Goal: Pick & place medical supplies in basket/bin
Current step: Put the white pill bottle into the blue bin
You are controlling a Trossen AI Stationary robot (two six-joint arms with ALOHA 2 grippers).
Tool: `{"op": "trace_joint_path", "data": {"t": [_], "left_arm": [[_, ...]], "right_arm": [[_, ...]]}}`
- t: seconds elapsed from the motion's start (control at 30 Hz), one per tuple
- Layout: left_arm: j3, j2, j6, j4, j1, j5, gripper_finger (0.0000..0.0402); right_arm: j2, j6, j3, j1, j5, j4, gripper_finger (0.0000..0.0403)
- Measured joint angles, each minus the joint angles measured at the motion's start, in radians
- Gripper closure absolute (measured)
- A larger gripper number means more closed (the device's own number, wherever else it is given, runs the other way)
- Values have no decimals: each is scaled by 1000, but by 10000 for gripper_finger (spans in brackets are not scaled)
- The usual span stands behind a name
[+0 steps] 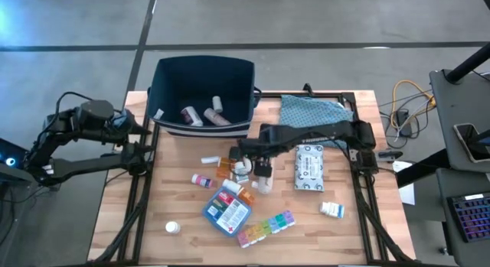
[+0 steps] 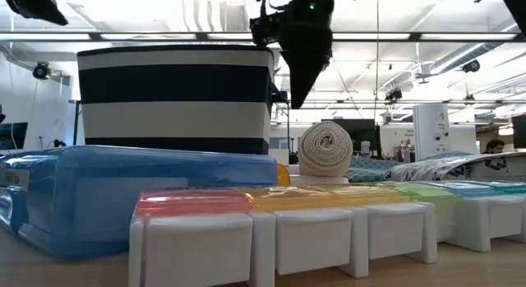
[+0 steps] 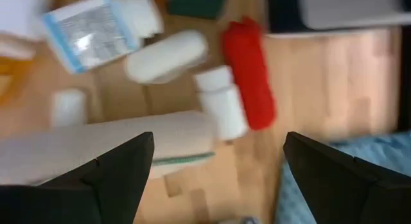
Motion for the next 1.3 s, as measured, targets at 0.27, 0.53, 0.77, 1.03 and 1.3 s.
{"op": "trace_joint_path", "data": {"t": [0.27,0.53,0.77,1.03,1.3], "left_arm": [[-1,-53,15,-105,0,53,67],[-2,-120,9,-107,0,39,67],[-6,-128,4,-107,0,11,67],[-15,-127,3,-107,0,9,67],[-19,-126,3,-108,0,-49,67]], "right_arm": [[3,33,-117,12,-4,129,74],[9,10,-195,10,-69,258,74],[9,5,-234,-42,-73,379,74],[9,-30,-358,-91,-97,451,74],[9,-22,-443,-100,-138,569,74]]}}
